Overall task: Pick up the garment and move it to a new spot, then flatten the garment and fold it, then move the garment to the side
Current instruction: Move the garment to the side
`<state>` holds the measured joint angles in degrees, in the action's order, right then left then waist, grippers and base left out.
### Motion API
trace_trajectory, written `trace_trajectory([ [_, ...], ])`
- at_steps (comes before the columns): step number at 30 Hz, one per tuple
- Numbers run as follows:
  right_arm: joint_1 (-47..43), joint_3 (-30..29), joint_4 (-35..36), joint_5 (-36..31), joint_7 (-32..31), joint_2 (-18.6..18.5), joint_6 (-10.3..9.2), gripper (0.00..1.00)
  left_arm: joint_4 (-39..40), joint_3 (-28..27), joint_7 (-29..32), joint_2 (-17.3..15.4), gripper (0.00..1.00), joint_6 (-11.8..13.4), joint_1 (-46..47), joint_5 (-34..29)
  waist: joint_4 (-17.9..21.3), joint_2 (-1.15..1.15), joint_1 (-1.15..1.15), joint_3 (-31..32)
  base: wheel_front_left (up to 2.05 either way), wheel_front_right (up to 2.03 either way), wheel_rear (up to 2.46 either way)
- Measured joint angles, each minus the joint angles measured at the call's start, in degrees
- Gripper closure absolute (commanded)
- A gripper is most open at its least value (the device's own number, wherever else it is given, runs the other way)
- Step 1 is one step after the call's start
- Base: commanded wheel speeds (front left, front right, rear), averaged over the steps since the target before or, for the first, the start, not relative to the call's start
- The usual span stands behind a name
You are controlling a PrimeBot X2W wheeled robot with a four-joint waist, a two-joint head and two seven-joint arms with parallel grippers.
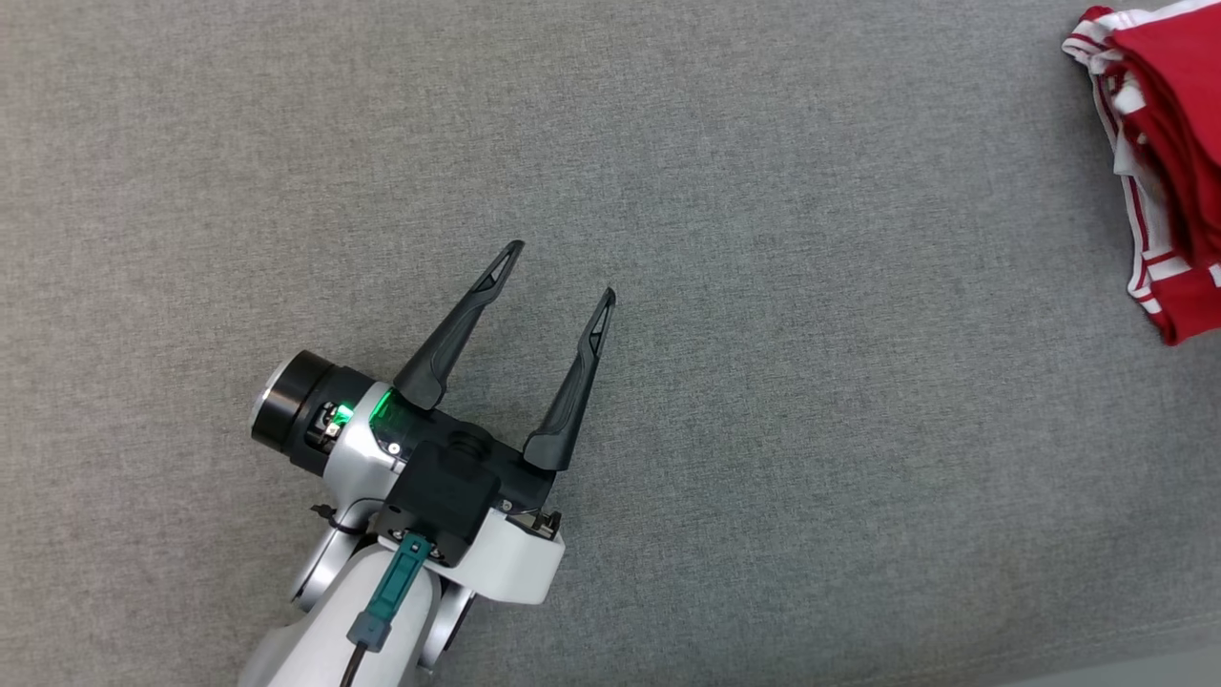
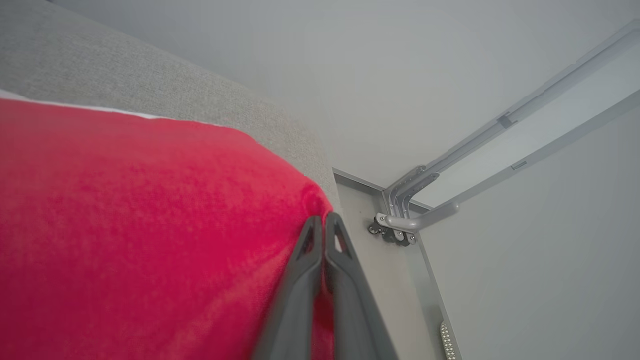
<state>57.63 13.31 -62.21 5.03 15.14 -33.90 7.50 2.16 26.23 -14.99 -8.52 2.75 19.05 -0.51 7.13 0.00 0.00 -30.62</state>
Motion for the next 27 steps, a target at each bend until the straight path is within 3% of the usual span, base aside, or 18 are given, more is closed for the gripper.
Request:
trace_trajectory([
  [1,-0.05,-1.69,0.26,-1.93,-0.01,-0.08,0.01,0.0,-0.02,0.12,0.0,0.04,0.0,0.0,0.02,0.0,-0.17,0.0,0.0,0.05,0.0,0.0,0.0],
  [7,-2.37,-13.51,5.35,-13.56,0.0,1.9,0.0,0.0,-0.52,0.45,0.0,0.15,0.0,0.21,0.15,0.31,-0.87,0.0,0.0,1.41,0.0,0.0,0.0],
  [11,-4.69,-18.05,10.18,-19.03,0.01,7.77,0.0,0.0,-1.0,0.4,0.0,0.38,0.0,0.85,-0.1,0.67,-1.2,0.0,0.0,3.23,0.0,0.0,0.0],
  [17,-9.12,-16.5,16.55,-19.08,0.0,16.34,0.0,0.0,-1.6,-0.24,0.0,1.15,0.0,2.43,-1.91,1.79,-1.86,0.0,0.0,6.75,0.0,0.0,0.0],
  [27,-18.09,-8.15,25.15,-8.42,0.0,22.91,0.0,0.0,-2.75,-5.05,0.01,3.23,0.0,6.26,-6.94,6.8,-4.06,0.0,0.0,12.6,0.0,0.0,0.0],
])
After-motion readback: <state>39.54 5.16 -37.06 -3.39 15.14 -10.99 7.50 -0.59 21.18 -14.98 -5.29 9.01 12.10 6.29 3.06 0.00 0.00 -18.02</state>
